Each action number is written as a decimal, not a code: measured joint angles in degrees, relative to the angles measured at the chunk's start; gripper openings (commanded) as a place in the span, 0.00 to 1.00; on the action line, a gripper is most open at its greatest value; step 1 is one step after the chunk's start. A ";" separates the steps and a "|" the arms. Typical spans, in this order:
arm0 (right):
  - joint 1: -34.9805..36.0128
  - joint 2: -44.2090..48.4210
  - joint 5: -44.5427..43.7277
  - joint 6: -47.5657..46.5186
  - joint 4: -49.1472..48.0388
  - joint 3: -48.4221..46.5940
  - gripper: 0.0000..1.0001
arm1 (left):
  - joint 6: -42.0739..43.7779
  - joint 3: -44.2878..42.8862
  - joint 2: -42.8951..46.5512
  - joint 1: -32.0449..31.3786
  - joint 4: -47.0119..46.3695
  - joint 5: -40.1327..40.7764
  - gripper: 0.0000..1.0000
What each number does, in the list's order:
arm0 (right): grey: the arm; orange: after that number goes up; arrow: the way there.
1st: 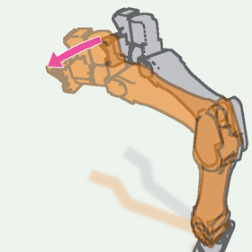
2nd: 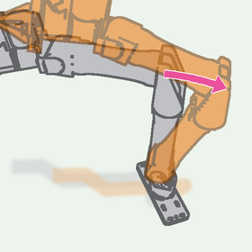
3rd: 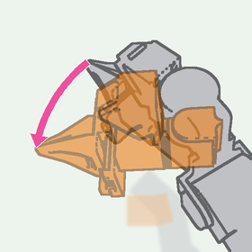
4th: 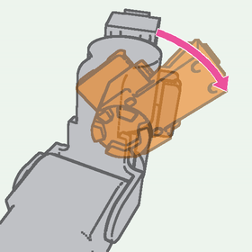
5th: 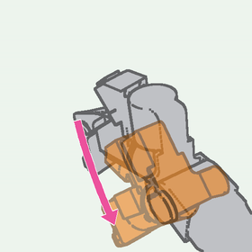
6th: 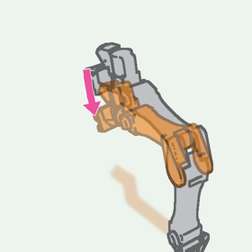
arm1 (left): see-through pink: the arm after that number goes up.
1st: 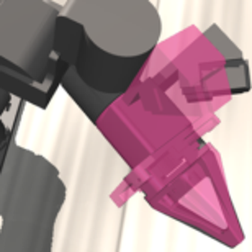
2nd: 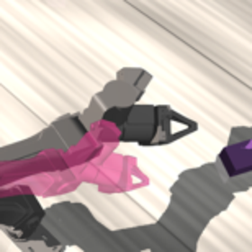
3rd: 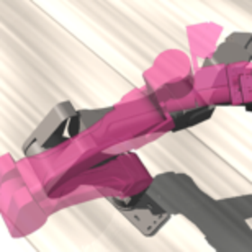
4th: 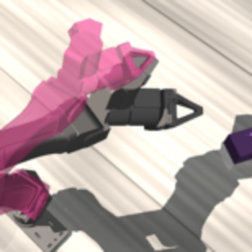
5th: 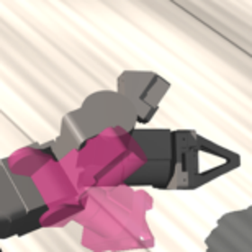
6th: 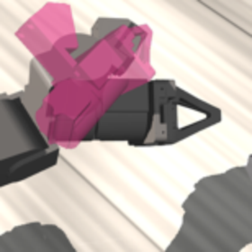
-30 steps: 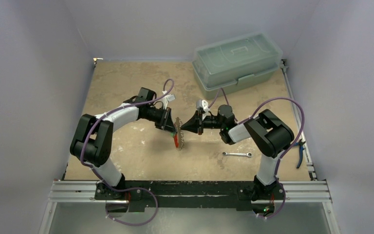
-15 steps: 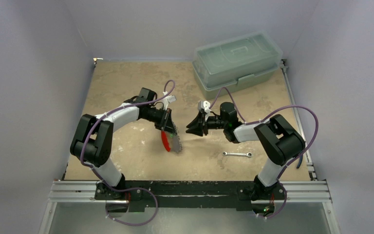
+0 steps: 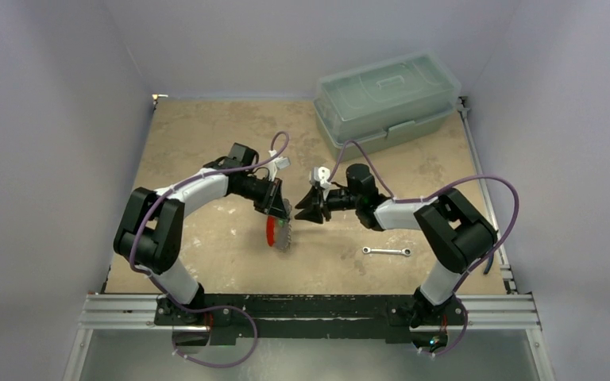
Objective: Remove the keys from the keyring
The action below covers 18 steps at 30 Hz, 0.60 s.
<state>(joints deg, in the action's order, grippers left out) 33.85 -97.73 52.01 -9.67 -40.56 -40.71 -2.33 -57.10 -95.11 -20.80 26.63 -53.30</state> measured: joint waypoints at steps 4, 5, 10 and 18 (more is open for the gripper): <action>2.08 -0.13 -1.64 0.02 -0.46 0.00 0.39 | 0.00 0.00 0.04 -0.02 0.00 0.00 0.00; 2.27 -0.26 -1.84 0.11 -0.74 0.00 0.39 | 0.00 0.00 0.11 -0.02 0.00 0.00 0.00; 2.80 -1.44 -3.52 1.07 -2.29 -0.04 0.39 | 0.00 0.00 1.14 -0.02 -0.02 0.00 0.00; 4.00 -4.33 -4.61 2.10 -3.17 -0.79 0.15 | -0.02 0.00 2.36 -0.02 -0.02 -0.02 0.00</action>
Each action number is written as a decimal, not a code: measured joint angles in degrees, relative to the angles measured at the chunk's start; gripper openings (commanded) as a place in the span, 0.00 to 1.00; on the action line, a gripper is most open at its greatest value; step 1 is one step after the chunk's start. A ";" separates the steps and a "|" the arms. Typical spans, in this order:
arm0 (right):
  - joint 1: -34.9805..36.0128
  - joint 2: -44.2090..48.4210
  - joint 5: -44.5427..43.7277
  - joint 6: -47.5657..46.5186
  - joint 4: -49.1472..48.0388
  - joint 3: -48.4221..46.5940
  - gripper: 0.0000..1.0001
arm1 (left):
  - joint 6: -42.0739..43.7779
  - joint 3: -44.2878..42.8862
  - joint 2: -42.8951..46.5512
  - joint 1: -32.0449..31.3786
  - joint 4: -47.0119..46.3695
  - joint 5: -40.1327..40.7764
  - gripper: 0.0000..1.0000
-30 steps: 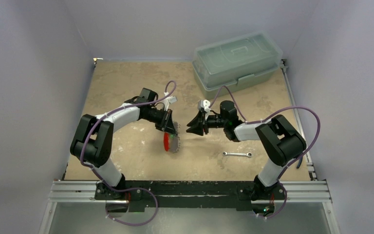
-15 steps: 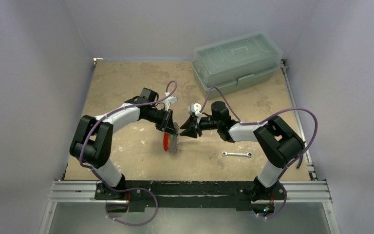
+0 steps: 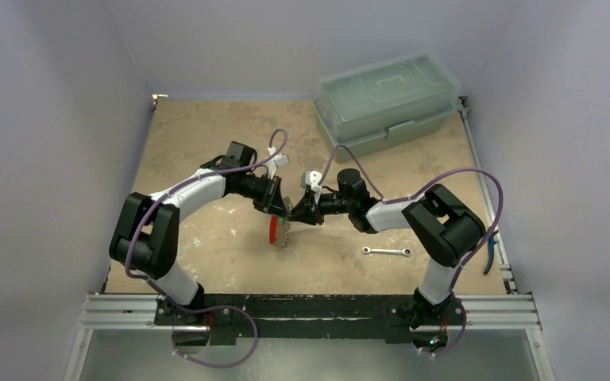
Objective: Remove the keys from the keyring
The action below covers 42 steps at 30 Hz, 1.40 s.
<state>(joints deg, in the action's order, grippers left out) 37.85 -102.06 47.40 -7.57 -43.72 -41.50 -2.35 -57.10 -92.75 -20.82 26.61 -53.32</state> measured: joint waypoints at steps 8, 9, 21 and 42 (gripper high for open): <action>-0.04 0.04 0.07 0.72 -1.42 0.07 0.00 | -0.17 0.00 0.31 0.50 -0.07 0.00 0.00; -0.04 0.07 0.04 0.50 -1.44 0.09 0.00 | -0.26 0.00 0.31 0.74 -0.07 -0.02 0.00; -0.04 0.96 -0.42 -2.91 -3.52 1.68 0.00 | -0.63 0.02 0.72 2.43 0.04 -0.42 0.00; -2.43 2.10 0.68 -1.86 -4.94 4.02 0.39 | -1.53 0.68 0.74 3.39 -0.57 -2.49 0.00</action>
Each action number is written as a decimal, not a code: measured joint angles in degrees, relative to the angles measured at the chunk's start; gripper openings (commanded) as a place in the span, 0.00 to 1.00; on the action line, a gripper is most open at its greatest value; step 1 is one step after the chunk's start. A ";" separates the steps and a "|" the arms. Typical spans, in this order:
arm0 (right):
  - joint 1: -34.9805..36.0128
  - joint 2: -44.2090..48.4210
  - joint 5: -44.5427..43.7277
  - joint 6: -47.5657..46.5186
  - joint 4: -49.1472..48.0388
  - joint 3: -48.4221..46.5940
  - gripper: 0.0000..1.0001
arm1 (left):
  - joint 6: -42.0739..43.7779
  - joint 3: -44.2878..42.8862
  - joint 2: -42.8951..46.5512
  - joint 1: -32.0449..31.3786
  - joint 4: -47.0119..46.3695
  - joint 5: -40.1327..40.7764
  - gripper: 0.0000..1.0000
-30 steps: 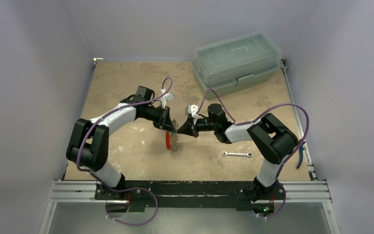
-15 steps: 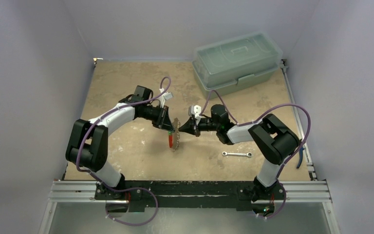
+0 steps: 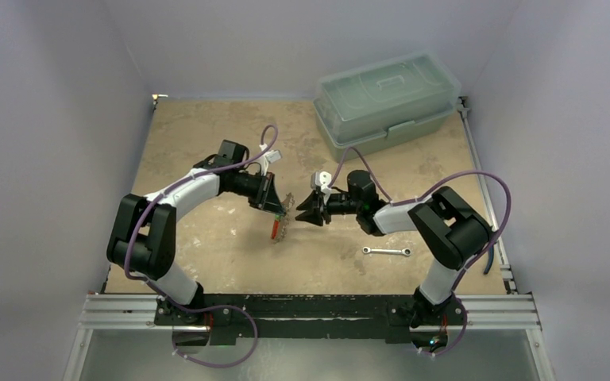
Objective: Remove the keys from the keyring
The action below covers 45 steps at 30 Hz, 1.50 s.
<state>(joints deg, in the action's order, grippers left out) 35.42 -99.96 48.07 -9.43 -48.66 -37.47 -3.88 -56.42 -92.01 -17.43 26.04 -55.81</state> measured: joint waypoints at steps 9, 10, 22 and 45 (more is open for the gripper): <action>-0.22 3.15 0.72 1.44 4.39 -1.57 0.41 | 0.02 0.00 0.04 -1.01 -0.11 0.02 0.00; -0.13 3.32 0.72 1.75 4.59 -2.03 0.41 | 0.02 0.00 0.09 -1.16 -0.13 0.04 0.00; 2.10 2.03 0.31 2.10 8.07 -5.77 0.39 | 0.07 0.00 0.42 -1.99 0.04 1.22 0.00; 3.32 -0.15 -0.87 -0.79 8.83 -6.78 0.28 | 0.70 0.09 0.42 -1.81 0.24 4.76 0.00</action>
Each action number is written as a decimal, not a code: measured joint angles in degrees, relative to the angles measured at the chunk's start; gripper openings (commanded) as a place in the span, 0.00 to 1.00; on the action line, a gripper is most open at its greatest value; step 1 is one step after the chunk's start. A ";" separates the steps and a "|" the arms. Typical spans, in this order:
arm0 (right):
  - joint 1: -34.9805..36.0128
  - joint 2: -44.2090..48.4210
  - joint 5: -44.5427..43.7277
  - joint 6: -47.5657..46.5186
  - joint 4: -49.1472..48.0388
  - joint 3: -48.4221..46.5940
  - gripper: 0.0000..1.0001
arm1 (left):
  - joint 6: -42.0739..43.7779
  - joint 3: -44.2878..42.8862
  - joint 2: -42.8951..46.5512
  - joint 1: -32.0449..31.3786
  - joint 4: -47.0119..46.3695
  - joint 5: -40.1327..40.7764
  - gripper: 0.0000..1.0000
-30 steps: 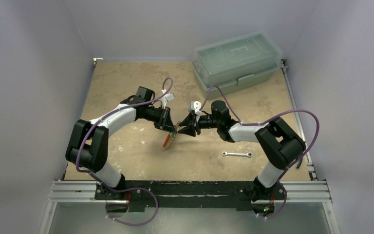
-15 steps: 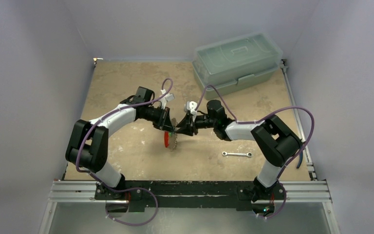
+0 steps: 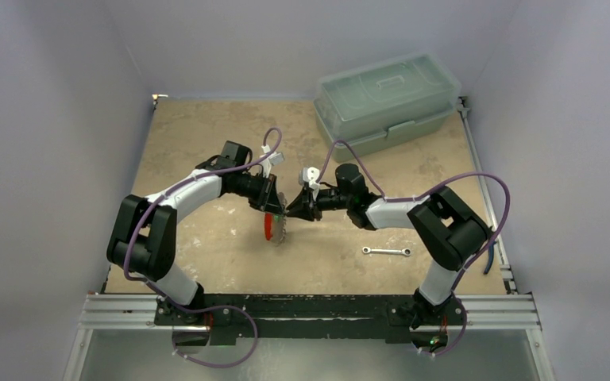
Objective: Remove the keys from the keyring
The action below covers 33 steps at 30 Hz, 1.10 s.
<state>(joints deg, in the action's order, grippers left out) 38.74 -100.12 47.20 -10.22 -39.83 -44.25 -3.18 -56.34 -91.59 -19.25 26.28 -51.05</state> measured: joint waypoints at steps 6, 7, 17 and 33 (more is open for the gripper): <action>-0.11 -0.02 -1.27 -0.33 1.31 0.00 0.30 | -0.22 0.00 0.48 -0.09 -0.11 -2.51 0.00; -0.24 -0.02 -1.29 -0.33 1.57 0.00 0.31 | -0.22 0.00 0.90 -0.28 -0.09 -3.43 0.00; -4.37 3.85 0.31 -0.52 2.99 1.90 0.37 | -0.26 0.00 2.19 -0.66 -0.39 -5.88 0.00; -2.29 4.02 0.48 0.37 1.77 1.90 0.37 | -0.31 0.00 2.19 -0.66 -0.52 -6.64 0.00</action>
<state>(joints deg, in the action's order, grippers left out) 36.45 -96.09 47.68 -9.85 -38.06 -42.35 -3.49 -56.34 -89.41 -19.90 25.76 -57.69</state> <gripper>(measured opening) 0.375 0.029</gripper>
